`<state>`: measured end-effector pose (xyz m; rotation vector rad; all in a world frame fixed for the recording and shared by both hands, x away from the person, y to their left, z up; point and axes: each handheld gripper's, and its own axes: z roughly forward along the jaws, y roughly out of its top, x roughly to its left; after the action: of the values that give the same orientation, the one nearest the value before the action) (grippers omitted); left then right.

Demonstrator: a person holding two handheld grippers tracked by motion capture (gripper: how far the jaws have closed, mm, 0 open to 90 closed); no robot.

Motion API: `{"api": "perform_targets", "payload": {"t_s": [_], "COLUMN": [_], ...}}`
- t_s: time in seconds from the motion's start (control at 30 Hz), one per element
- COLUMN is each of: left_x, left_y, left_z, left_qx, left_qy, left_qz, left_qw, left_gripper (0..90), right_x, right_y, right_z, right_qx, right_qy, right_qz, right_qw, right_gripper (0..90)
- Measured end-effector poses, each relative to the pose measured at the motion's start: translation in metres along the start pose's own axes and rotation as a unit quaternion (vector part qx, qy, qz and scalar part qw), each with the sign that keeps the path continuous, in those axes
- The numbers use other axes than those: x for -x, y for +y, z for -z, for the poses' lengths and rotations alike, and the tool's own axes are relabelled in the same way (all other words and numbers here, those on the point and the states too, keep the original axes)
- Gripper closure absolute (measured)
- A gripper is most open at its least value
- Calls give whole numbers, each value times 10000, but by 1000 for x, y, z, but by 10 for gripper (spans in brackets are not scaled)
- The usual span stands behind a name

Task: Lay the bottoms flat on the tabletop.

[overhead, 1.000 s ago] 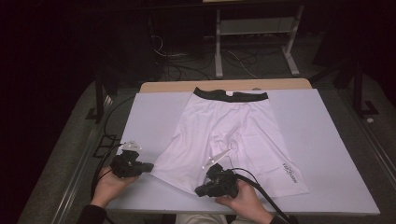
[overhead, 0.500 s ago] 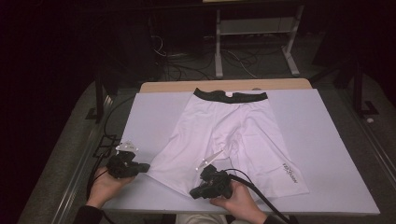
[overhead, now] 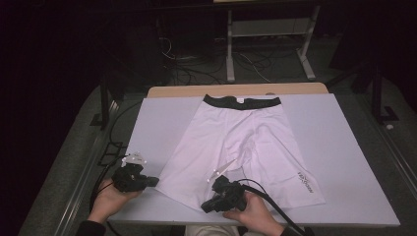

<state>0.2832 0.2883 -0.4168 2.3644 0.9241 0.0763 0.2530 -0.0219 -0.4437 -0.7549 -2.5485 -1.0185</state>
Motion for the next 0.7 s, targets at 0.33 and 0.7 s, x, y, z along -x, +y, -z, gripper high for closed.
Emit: {"api": "perform_targets", "payload": {"t_s": [0.33, 0.7], "left_x": [1, 8], "left_y": [0, 16], "left_z": [2, 8], "left_qx": [56, 810], "left_qy": [-97, -223], "left_qz": [-21, 33], "left_qw": [9999, 9965], "left_gripper": [845, 400], "right_x": [0, -1], "right_y": [-1, -4], "right_z": [3, 25], "right_qx": [-18, 289], "right_qy": [66, -116], "right_qz": [5, 252], "right_qw": [10000, 9992], "right_gripper": [843, 621]}}
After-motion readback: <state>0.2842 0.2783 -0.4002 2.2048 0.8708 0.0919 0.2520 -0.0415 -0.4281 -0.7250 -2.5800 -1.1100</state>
